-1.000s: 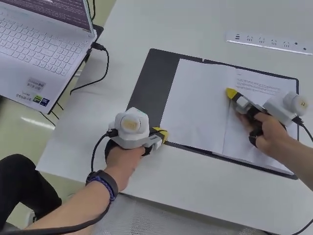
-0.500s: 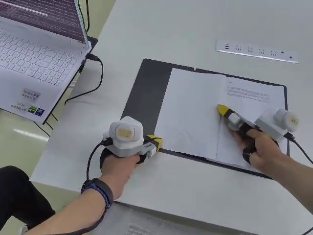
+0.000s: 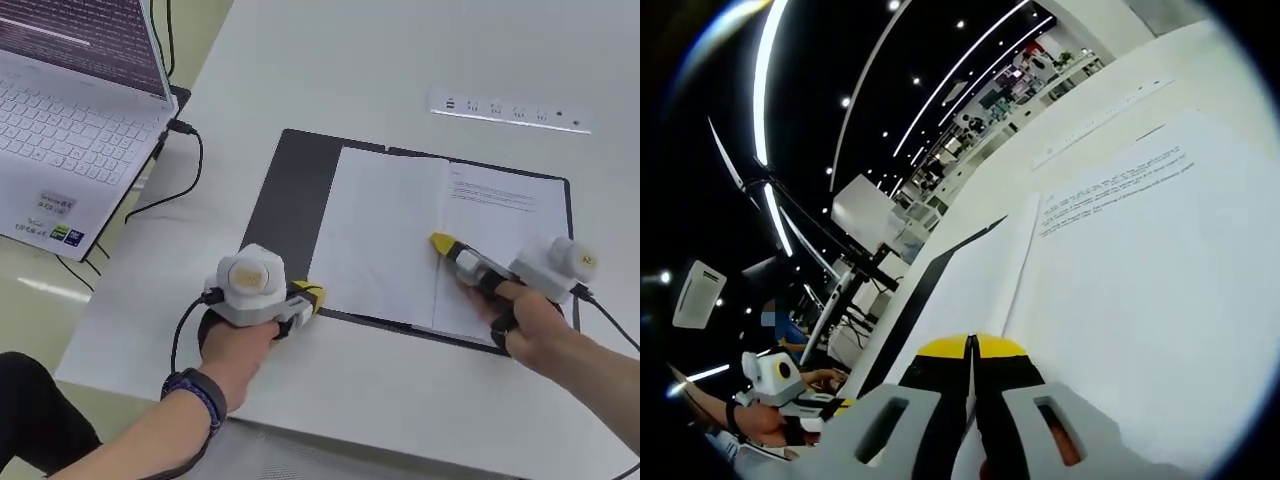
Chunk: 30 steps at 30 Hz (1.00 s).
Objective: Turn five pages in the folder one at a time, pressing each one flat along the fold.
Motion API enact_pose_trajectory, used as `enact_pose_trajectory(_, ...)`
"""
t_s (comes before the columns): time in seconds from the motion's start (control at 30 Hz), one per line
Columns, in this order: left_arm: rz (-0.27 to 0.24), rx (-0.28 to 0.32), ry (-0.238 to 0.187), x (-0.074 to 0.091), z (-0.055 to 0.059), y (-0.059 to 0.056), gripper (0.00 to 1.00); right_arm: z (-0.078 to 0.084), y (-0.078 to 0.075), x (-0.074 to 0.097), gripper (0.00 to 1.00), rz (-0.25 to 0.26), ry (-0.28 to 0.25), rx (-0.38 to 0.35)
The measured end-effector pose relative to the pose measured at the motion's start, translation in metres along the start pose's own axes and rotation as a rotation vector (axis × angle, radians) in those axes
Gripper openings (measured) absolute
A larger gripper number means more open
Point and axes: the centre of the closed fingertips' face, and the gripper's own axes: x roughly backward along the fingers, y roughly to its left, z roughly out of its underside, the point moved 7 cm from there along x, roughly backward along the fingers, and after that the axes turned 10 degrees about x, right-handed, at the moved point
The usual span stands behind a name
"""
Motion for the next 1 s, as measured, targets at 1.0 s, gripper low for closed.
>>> enact_pose_trajectory(1.0,0.006,-0.028,0.000,0.000,0.001,0.000,0.00,0.038,0.012,0.029,0.00,-0.011,0.045,-0.006)
